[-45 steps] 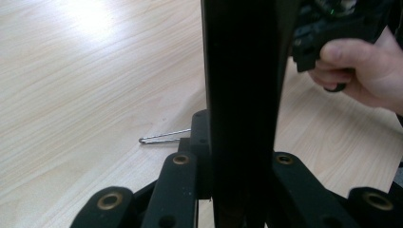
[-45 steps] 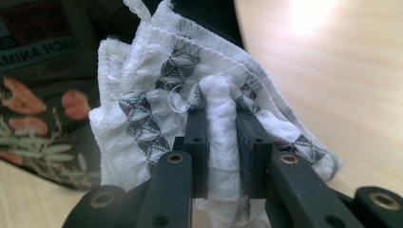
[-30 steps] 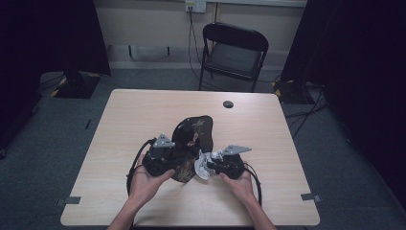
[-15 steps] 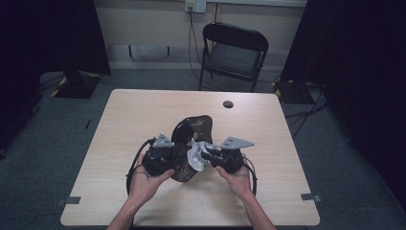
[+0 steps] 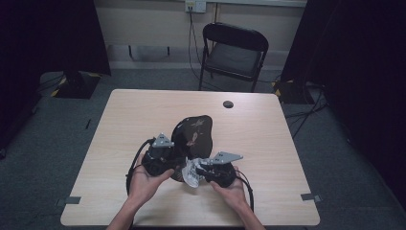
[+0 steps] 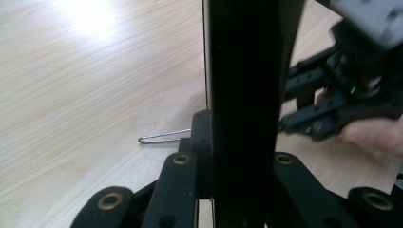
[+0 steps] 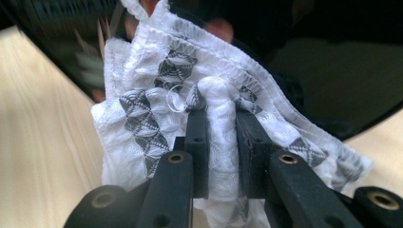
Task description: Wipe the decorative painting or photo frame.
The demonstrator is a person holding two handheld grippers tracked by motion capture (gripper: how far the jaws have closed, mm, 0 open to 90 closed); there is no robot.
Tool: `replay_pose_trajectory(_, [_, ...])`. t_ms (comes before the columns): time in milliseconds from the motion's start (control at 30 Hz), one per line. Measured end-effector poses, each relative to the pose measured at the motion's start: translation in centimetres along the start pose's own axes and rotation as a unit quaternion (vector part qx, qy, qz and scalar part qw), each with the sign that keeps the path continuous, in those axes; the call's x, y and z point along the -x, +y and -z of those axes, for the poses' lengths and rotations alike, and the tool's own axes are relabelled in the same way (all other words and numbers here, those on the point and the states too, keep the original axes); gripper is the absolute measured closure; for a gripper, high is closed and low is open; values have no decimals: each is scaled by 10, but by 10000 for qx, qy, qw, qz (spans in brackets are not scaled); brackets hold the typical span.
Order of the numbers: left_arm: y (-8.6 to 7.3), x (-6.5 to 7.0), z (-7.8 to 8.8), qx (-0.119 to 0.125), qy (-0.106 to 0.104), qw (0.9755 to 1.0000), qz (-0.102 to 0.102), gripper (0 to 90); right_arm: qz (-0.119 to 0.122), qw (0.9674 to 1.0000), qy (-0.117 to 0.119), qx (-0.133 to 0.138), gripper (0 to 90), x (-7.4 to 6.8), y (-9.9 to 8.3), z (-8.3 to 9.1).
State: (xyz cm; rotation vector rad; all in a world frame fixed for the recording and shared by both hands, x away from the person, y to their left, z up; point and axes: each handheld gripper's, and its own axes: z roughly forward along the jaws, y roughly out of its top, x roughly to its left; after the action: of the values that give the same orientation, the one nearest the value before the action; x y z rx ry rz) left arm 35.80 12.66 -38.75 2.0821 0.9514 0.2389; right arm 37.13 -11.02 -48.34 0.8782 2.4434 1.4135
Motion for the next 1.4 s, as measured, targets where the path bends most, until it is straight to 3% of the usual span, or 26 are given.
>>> replay_pose_trajectory(100, [0,-1,0,-5,-17,10000,7,803,-25,9998,3,-191,776,0,-8,-4])
replay_pose_trajectory(200, [0,-4,1,3,-59,10000,55,805,123,9994,38,-314,776,-7,-10,-5])
replay_pose_trajectory(433, [-1,-6,1,19,-84,10000,30,805,162,9997,50,-190,777,-12,-8,2])
replay_pose_trajectory(600, [0,-11,1,31,-137,9999,27,806,33,9999,83,-143,778,-13,-11,15])
replay_pose_trajectory(700, [1,-14,0,42,-113,9999,25,806,-70,9996,211,-180,777,-21,-18,13])
replay_pose_trajectory(800, [3,-18,-1,13,-195,9998,34,806,19,9995,259,-202,777,-32,-21,9])
replay_pose_trajectory(967, [5,-21,-3,21,-185,9998,25,806,123,9991,272,-303,772,-38,-20,0])
replay_pose_trajectory(1400, [4,-21,-3,38,-171,9998,16,806,158,9989,221,-375,588,-35,-17,-2])
